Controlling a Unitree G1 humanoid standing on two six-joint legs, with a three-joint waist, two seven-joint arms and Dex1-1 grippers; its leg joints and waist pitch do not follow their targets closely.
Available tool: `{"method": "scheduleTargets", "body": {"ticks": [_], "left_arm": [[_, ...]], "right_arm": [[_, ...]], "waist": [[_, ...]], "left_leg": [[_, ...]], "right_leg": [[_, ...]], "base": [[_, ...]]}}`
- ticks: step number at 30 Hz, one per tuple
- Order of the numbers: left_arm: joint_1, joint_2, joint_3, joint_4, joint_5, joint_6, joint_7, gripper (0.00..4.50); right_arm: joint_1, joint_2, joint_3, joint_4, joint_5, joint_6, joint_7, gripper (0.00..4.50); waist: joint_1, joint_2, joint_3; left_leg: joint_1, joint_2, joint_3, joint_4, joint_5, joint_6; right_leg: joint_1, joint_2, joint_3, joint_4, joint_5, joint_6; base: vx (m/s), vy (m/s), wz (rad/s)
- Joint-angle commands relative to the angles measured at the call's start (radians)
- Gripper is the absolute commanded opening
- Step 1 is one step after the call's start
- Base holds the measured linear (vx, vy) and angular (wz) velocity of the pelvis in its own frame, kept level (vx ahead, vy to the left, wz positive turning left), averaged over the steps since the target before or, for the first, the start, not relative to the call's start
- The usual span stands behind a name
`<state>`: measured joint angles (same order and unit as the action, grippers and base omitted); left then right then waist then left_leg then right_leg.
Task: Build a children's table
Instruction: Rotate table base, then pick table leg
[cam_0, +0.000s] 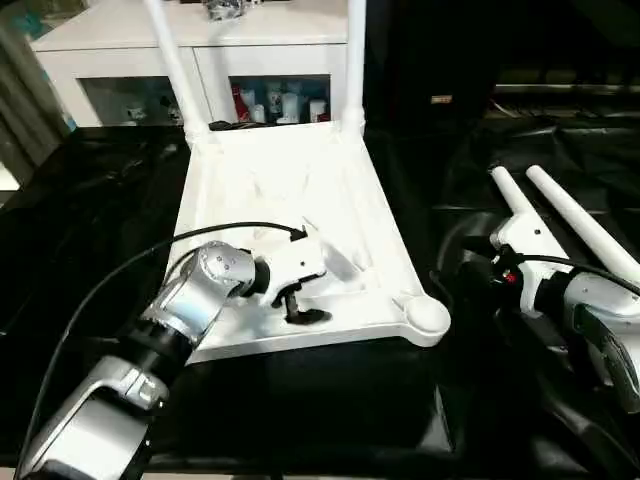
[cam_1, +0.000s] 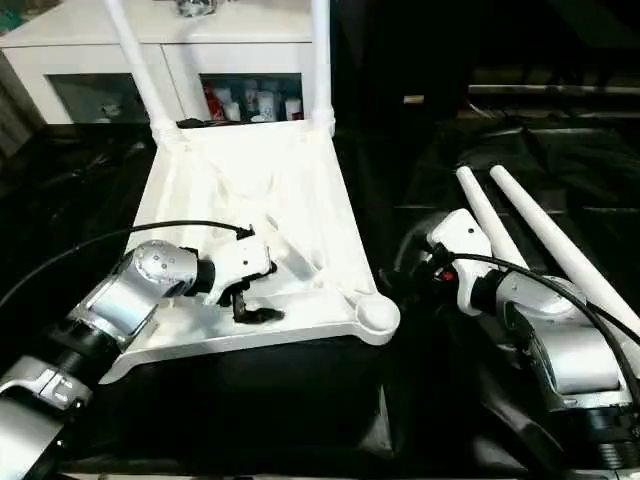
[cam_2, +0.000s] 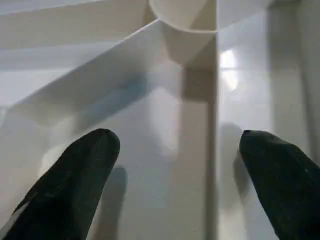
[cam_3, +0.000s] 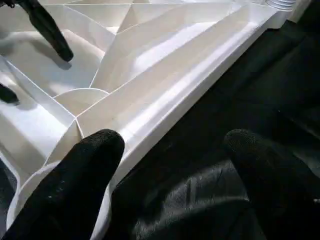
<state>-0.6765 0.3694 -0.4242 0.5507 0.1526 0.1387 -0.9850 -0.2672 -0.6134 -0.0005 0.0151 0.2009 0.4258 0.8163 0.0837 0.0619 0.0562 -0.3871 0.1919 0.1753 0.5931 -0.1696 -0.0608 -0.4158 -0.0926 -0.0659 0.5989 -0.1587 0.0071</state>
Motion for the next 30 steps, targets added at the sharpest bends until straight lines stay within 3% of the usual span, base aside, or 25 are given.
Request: {"method": "scheduleTargets", "body": {"ticks": [1,6,14,15,16,20,22,24,27,28,29,30], "left_arm": [[-0.024,0.03,0.015,0.036,0.028,-0.023,0.036,4.47],[-0.051,0.066,0.032,0.091,0.04,-0.055,0.076,4.47],[-0.082,0.084,0.08,0.138,0.027,-0.098,0.111,4.47],[-0.074,0.083,0.102,0.102,-0.01,-0.095,0.088,4.47],[-0.056,0.076,0.152,0.026,-0.088,-0.062,0.049,4.47],[-0.035,0.059,0.213,-0.061,-0.172,0.004,0.035,4.47],[-0.009,0.031,0.29,-0.162,-0.263,0.093,0.068,4.47],[0.005,0.011,0.328,-0.204,-0.289,0.127,0.116,4.47],[0.042,-0.029,0.384,-0.296,-0.323,0.212,0.209,4.47],[0.063,-0.032,0.375,-0.339,-0.327,0.236,0.206,4.47],[0.096,-0.022,0.345,-0.395,-0.314,0.251,0.188,4.47],[0.096,-0.022,0.345,-0.395,-0.314,0.251,0.188,4.47]], "right_arm": [[-0.005,-0.014,0.004,-0.018,0.002,0.01,0.002,3.97],[-0.018,-0.007,0.008,-0.026,-0.001,0.032,-0.014,3.97],[-0.049,0.023,-0.014,0.004,-0.011,0.027,-0.07,3.97],[-0.057,0.034,-0.028,0.003,-0.007,0.036,-0.095,3.97],[-0.073,0.054,-0.059,0.0,-0.008,0.064,-0.155,3.97],[-0.092,0.072,-0.095,0.009,-0.02,0.106,-0.238,3.97],[-0.11,0.078,-0.119,0.028,-0.047,0.18,-0.321,3.97],[-0.119,0.079,-0.126,0.041,-0.059,0.217,-0.352,3.97],[-0.143,0.074,-0.131,0.081,-0.076,0.289,-0.395,3.97],[-0.159,0.062,-0.127,0.111,-0.09,0.312,-0.409,3.97],[-0.187,0.042,-0.121,0.165,-0.111,0.332,-0.429,3.97],[-0.187,0.042,-0.121,0.165,-0.111,0.332,-0.429,3.97]], "waist": [[0.002,-0.016,-0.074],[0.004,-0.017,-0.074],[0.007,-0.016,-0.072],[0.007,-0.016,-0.073],[0.009,-0.007,-0.074],[0.007,-0.012,-0.073],[0.009,-0.011,-0.075],[0.005,-0.014,-0.077],[0.004,-0.015,-0.077],[0.001,-0.03,-0.077],[0.001,-0.037,-0.076],[0.001,-0.027,-0.075]], "left_leg": [[0.012,0.022,-0.008,-0.066,-0.248,0.044],[0.011,0.021,-0.007,-0.065,-0.229,0.047],[0.015,0.022,-0.008,-0.067,-0.249,0.028],[0.015,0.022,-0.008,-0.066,-0.246,0.028],[0.018,0.024,-0.008,-0.067,-0.241,0.019],[0.018,0.023,-0.006,-0.066,-0.24,0.013],[0.019,0.022,-0.003,-0.063,-0.219,0.017],[0.013,0.021,-0.004,-0.06,-0.191,0.018],[0.013,0.018,-0.002,-0.057,-0.179,0.03],[0.01,0.017,-0.001,-0.057,-0.172,0.032],[0.008,0.017,-0.002,-0.059,-0.164,0.035],[0.009,0.018,-0.002,-0.059,-0.164,0.036]], "right_leg": [[0.053,-0.04,0.031,-0.084,-0.334,-0.171],[0.056,-0.041,0.031,-0.078,-0.3,-0.183],[0.052,-0.045,0.031,-0.083,-0.355,-0.169],[0.053,-0.045,0.031,-0.082,-0.352,-0.17],[0.051,-0.049,0.033,-0.077,-0.34,-0.186],[0.052,-0.044,0.033,-0.069,-0.295,-0.212],[0.05,-0.041,0.032,-0.07,-0.279,-0.219],[0.058,-0.041,0.031,-0.061,-0.244,-0.225],[0.058,-0.039,0.03,-0.066,-0.25,-0.22],[0.06,-0.038,0.03,-0.066,-0.255,-0.215],[0.061,-0.038,0.029,-0.066,-0.264,-0.211],[0.059,-0.04,0.029,-0.069,-0.292,-0.204]], "base": [[0.0,0.0,0.0],[0.0,0.0,0.0],[0.0,0.0,0.0],[0.0,0.0,0.0],[0.0,0.0,0.0],[0.0,0.0,0.0],[0.0,0.0,0.0],[0.0,0.0,0.0],[0.0,0.0,0.0],[0.0,0.0,0.0],[0.0,0.0,0.0],[0.0,0.0,0.0]]}}
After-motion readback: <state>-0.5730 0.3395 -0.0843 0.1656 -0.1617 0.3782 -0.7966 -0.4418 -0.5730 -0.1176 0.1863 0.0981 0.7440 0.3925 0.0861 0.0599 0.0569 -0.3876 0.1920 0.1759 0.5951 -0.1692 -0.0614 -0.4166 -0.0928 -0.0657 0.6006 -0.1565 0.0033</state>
